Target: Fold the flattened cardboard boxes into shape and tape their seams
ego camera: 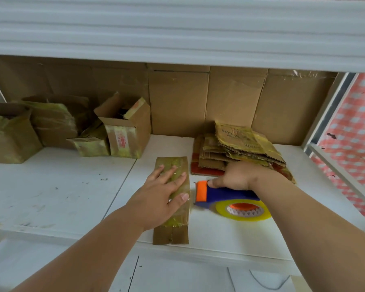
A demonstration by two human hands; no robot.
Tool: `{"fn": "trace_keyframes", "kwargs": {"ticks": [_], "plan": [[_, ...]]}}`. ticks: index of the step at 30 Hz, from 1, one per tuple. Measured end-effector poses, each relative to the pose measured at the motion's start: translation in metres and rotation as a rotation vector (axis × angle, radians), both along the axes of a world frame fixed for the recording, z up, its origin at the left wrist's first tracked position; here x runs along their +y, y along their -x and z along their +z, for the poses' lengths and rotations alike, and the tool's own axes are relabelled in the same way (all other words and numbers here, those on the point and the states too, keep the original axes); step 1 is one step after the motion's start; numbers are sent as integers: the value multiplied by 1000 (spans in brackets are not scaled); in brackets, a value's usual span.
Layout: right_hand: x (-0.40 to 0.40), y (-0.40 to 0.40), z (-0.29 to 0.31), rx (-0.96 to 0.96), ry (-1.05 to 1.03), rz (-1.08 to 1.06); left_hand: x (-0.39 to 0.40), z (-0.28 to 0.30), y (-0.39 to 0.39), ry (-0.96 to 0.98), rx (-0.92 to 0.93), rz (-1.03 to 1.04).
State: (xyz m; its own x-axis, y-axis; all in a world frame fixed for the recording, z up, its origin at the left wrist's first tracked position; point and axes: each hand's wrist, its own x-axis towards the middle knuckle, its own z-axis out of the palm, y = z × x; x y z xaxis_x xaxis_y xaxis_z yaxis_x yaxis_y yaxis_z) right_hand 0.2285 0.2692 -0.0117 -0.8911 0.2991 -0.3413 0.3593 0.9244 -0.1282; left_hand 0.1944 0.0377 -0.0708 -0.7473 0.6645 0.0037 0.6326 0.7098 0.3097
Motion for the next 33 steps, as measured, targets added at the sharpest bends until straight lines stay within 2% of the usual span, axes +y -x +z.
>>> {"fn": "trace_keyframes", "kwargs": {"ticks": [2,4,6,9,11,14,16,17,21,24,29,33], "plan": [[5,-4,-5,180,-128,35,1,1,1,-52,-49,3],[6,-9,-19,318,-231,52,0,3,2,-205,-172,47],[4,-17,-40,340,-278,82,-2,4,2,-387,-332,116],[1,-28,-67,251,-257,100,-5,-3,4,-635,-486,198],[1,-34,-79,262,-219,58,-6,-9,4,-762,-541,250],[-7,-40,-85,537,-182,20,-7,-13,2,-971,-643,316],[-22,-44,-83,777,52,33,-5,-15,1,-1112,-750,363],[-33,-46,-81,827,217,49,-4,-17,0,-1149,-779,387],[-80,-56,-84,630,855,86,-3,-26,-5,-1168,-843,447],[-98,-54,-94,538,1134,0,-2,-24,-7,-1141,-899,462],[-115,-47,-103,552,1390,-190,3,-14,-12,-1270,-1086,504],[-113,-40,-109,531,1389,-191,6,-4,-18,-1446,-1063,601]]}}
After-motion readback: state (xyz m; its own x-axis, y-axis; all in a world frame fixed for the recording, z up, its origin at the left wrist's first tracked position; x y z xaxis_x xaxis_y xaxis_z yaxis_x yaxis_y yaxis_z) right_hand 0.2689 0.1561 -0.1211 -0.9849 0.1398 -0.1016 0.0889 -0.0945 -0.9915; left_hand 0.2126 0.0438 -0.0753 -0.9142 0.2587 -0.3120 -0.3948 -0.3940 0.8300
